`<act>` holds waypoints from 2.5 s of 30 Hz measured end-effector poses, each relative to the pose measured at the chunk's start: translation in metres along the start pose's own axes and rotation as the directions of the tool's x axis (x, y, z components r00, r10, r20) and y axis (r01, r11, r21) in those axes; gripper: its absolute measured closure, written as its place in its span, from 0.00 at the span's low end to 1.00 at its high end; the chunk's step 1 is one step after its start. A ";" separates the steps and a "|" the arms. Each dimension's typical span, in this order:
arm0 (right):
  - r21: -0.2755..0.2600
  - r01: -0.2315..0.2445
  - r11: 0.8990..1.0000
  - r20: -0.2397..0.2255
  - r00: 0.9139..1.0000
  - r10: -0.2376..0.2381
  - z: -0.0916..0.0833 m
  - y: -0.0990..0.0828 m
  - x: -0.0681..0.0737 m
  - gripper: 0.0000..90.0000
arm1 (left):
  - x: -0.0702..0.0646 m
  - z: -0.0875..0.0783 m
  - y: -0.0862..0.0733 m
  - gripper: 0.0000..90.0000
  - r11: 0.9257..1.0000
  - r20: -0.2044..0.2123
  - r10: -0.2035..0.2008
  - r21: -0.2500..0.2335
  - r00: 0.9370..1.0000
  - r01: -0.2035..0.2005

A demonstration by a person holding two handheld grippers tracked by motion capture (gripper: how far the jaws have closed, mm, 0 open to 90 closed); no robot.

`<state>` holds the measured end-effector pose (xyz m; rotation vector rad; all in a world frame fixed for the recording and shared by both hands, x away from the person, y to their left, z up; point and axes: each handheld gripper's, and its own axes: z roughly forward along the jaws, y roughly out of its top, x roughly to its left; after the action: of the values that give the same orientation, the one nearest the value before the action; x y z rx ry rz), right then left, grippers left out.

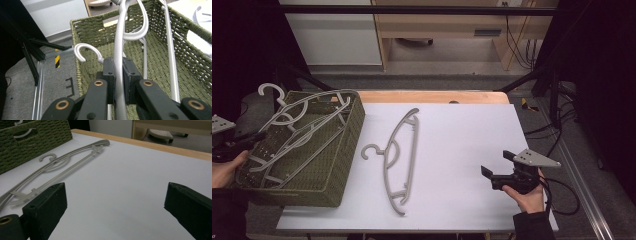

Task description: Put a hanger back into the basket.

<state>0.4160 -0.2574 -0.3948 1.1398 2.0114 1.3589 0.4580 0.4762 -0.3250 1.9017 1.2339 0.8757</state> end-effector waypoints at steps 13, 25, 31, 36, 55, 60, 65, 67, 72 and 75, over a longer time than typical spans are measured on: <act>0.003 0.002 1.000 0.005 1.000 -0.002 0.001 0.000 0.000 0.05 | -0.001 0.016 -0.012 0.91 0.999 -0.002 -0.006 0.039 1.000 0.006; 0.005 0.002 1.000 0.005 1.000 -0.002 0.002 0.000 0.001 0.05 | -0.019 0.043 -0.021 0.91 0.987 0.010 0.008 0.159 1.000 -0.010; 0.001 0.003 1.000 0.002 1.000 -0.003 0.000 0.000 0.000 0.05 | -0.020 0.049 -0.018 0.90 0.958 0.022 -0.021 0.286 1.000 0.014; 0.000 0.003 1.000 0.004 1.000 -0.003 -0.001 0.000 0.000 0.05 | -0.027 0.049 -0.015 0.88 0.939 -0.004 -0.004 0.345 1.000 0.005; -0.003 -0.002 1.000 0.006 1.000 0.002 -0.001 0.000 0.000 0.05 | -0.059 0.010 0.003 0.50 0.996 0.069 -0.052 0.081 0.996 0.046; -0.007 -0.001 1.000 0.004 1.000 0.001 -0.002 0.000 -0.001 0.05 | -0.082 0.005 0.013 0.41 0.998 0.134 -0.052 -0.031 0.990 0.057; -0.015 -0.009 1.000 0.003 1.000 0.009 -0.002 0.000 -0.001 0.05 | -0.105 0.004 0.017 0.28 0.990 0.203 -0.057 -0.112 0.978 0.081; -0.018 -0.012 1.000 0.004 1.000 0.012 -0.002 0.000 -0.002 0.05 | -0.117 0.004 0.017 0.23 0.988 0.229 -0.044 -0.133 0.973 0.076; -0.016 -0.012 1.000 0.003 1.000 0.012 -0.001 -0.001 -0.002 0.05 | -0.145 0.005 0.018 0.15 0.982 0.273 -0.038 -0.169 0.961 0.087; -0.021 -0.011 1.000 0.002 1.000 0.011 -0.002 0.000 -0.002 0.05 | -0.166 0.008 0.019 0.13 0.980 0.309 -0.025 -0.180 0.951 0.085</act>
<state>0.4153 -0.2601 -0.3946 1.1445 1.9876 1.3804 0.4203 0.3137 -0.3404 1.7599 0.9740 0.6170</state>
